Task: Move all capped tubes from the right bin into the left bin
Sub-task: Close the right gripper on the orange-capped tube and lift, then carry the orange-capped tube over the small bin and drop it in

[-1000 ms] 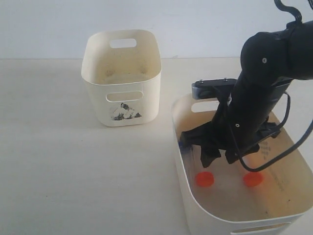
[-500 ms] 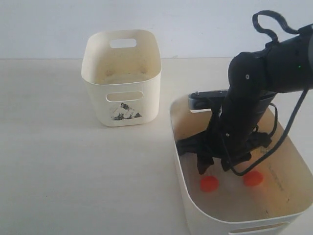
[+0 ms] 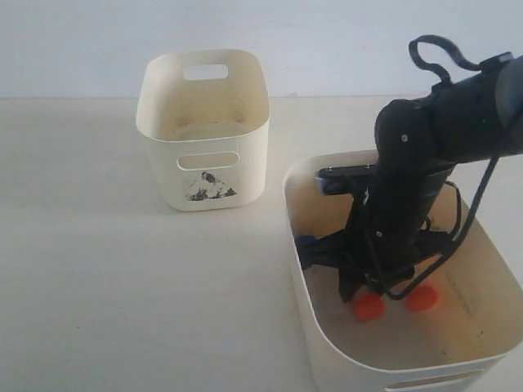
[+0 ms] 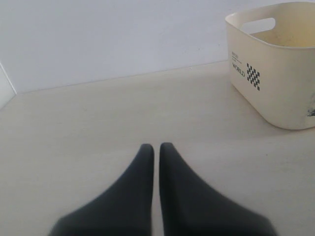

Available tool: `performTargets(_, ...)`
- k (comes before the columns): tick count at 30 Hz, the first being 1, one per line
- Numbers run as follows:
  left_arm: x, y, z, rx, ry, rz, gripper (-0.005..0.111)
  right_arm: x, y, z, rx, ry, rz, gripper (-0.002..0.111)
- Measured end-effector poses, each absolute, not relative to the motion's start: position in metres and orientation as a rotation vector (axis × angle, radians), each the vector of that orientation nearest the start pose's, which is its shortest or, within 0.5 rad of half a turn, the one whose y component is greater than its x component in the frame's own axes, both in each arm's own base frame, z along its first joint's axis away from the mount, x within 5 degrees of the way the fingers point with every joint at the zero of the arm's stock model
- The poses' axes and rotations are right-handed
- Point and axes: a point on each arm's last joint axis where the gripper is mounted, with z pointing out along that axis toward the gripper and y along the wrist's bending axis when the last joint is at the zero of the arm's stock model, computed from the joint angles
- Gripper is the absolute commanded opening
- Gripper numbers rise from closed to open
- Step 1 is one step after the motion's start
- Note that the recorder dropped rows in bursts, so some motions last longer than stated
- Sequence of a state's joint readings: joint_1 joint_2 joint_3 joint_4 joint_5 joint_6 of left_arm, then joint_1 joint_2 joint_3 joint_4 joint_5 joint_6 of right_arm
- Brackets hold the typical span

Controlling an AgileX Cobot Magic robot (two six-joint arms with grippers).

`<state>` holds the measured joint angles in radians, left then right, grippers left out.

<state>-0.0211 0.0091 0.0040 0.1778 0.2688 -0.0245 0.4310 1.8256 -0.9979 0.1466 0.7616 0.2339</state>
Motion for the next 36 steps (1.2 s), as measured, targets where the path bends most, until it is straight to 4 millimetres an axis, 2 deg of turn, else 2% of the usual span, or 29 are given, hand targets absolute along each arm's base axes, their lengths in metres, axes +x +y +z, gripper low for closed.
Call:
performTargets(1,0.056,0.003,0.187,0.114,1.759,0.133,0.004,0.281,0.14,0.161,-0.17,3.086,0.203,0.0)
performTargets(2,0.056,0.003,0.187,0.114,1.759,0.133,0.004,0.28,0.14,0.187,-0.199,3.04,0.232,0.0)
performTargets(3,0.056,0.003,0.187,0.114,1.759,0.133,0.004,0.279,0.14,0.202,-0.214,3.004,0.25,0.0)
performTargets(4,0.056,0.003,0.187,0.114,1.759,0.133,0.004,0.278,0.139,0.23,-0.239,2.923,0.286,0.0)
performTargets(5,0.056,0.003,0.187,0.114,1.759,0.133,0.004,0.277,0.139,0.246,-0.248,2.869,0.307,0.0)
performTargets(6,0.056,0.003,0.187,0.114,1.759,0.133,0.004,0.274,0.137,0.273,-0.267,2.763,0.342,0.0)
performTargets(7,0.056,0.003,0.187,0.114,1.759,0.133,0.004,0.272,0.136,0.286,-0.276,2.693,0.361,0.0)
performTargets(8,0.056,0.003,0.187,0.114,1.759,0.133,0.004,0.272,0.136,0.308,-0.284,2.536,0.4,0.0)
performTargets(11,0.056,0.003,0.187,0.114,1.759,0.133,0.004,0.279,0.139,0.329,-0.289,2.32,0.455,0.0)
performTargets(15,0.056,0.003,0.187,0.114,1.759,0.133,0.004,0.298,0.148,0.337,-0.227,2.104,0.54,0.0)
performTargets(17,0.056,0.003,0.187,0.114,1.759,0.133,0.004,0.311,0.152,0.333,-0.188,2.035,0.55,0.0)
performTargets(22,0.056,0.003,0.187,0.114,1.759,0.133,0.004,0.344,0.165,0.313,-0.156,2.033,0.544,0.0)
performTargets(30,0.056,0.003,0.187,0.114,1.759,0.133,0.004,0.382,0.215,0.304,-0.307,2.034,0.567,0.002)
performTargets(32,0.056,0.003,0.187,0.114,1.759,0.133,0.004,0.388,0.222,0.297,-0.324,2.051,0.568,0.014)
performTargets(36,0.056,0.003,0.187,0.114,1.759,0.133,0.004,0.398,0.228,0.277,-0.34,2.104,0.564,0.054)
